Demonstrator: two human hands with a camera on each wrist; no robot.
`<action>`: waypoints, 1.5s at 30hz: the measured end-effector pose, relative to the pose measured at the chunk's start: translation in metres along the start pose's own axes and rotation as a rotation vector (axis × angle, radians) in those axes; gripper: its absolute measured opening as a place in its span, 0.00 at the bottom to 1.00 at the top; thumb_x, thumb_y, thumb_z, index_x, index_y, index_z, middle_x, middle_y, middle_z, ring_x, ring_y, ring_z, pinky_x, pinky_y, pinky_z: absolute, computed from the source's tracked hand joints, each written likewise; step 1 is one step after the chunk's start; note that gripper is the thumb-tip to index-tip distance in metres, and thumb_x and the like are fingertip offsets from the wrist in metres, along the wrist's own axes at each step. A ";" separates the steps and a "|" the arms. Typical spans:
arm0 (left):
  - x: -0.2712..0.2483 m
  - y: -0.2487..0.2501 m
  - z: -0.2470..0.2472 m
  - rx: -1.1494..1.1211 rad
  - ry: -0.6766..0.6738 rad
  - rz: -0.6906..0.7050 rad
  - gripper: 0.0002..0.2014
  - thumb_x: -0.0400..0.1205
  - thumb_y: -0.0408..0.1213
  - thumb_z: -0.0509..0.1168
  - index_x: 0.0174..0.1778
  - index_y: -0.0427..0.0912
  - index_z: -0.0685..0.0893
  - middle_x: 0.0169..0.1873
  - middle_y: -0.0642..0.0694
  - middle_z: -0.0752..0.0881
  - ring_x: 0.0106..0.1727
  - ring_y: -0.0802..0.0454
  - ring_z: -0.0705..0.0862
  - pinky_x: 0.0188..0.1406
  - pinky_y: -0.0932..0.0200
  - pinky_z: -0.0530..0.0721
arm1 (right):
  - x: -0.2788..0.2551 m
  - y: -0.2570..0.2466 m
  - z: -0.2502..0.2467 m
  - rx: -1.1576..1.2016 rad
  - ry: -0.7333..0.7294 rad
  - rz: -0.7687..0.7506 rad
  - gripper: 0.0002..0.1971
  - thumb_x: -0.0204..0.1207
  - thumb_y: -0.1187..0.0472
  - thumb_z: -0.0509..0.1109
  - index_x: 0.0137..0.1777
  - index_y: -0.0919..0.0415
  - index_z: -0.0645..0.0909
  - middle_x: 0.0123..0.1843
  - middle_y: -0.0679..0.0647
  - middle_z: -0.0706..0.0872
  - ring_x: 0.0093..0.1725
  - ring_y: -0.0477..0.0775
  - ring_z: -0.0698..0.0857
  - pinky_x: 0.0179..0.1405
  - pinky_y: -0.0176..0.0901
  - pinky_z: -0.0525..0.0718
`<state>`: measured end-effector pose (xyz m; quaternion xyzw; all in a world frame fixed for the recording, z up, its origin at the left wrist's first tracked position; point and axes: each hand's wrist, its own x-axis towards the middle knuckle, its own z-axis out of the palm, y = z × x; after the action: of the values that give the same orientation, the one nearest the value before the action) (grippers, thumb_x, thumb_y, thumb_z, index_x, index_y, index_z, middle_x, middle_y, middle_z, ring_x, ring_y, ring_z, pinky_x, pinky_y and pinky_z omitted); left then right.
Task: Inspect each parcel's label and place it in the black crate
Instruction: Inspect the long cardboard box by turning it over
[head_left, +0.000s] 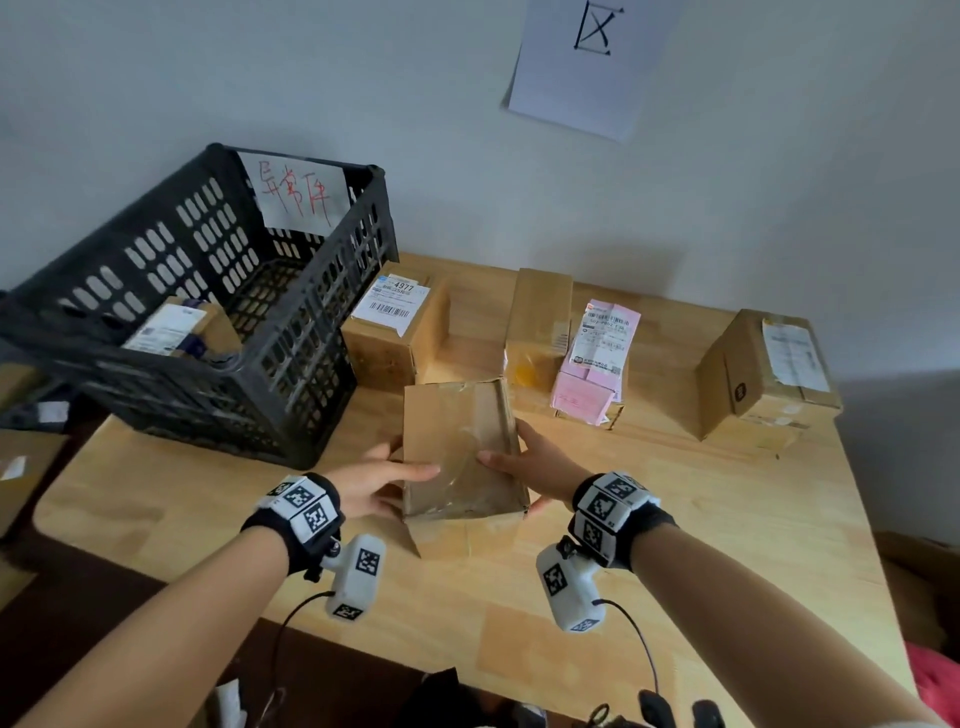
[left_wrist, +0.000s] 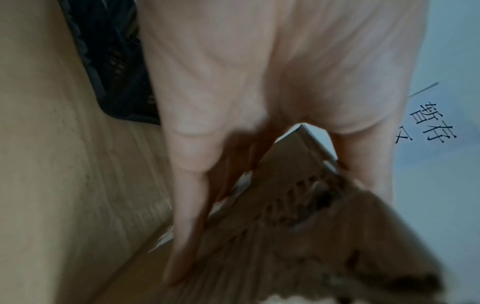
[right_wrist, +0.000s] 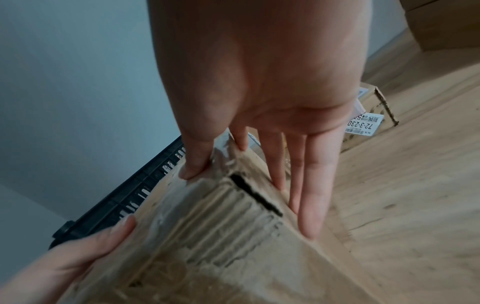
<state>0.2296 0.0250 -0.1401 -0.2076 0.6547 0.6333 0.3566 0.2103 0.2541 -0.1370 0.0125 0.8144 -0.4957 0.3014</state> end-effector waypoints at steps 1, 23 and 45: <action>0.001 0.001 -0.001 -0.009 -0.003 -0.008 0.56 0.48 0.43 0.87 0.73 0.46 0.69 0.63 0.37 0.82 0.63 0.35 0.81 0.64 0.31 0.78 | 0.001 0.001 0.001 -0.005 0.003 0.004 0.33 0.75 0.49 0.73 0.77 0.53 0.64 0.69 0.53 0.81 0.63 0.54 0.83 0.65 0.50 0.81; -0.009 0.026 -0.013 -0.152 0.055 -0.001 0.31 0.75 0.65 0.59 0.60 0.41 0.79 0.51 0.32 0.83 0.50 0.36 0.85 0.36 0.48 0.89 | -0.007 -0.027 -0.028 0.124 0.012 0.089 0.34 0.80 0.33 0.47 0.76 0.54 0.69 0.59 0.62 0.84 0.50 0.56 0.85 0.38 0.44 0.85; 0.010 -0.002 0.005 0.200 0.153 -0.078 0.13 0.74 0.31 0.75 0.48 0.42 0.77 0.48 0.43 0.86 0.52 0.46 0.85 0.48 0.50 0.88 | 0.027 0.022 0.002 -0.159 -0.118 0.207 0.27 0.71 0.53 0.78 0.68 0.61 0.78 0.50 0.56 0.89 0.43 0.50 0.90 0.42 0.38 0.89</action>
<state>0.2252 0.0318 -0.1485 -0.2441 0.7314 0.5327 0.3489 0.1961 0.2557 -0.1689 0.0432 0.8264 -0.3958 0.3981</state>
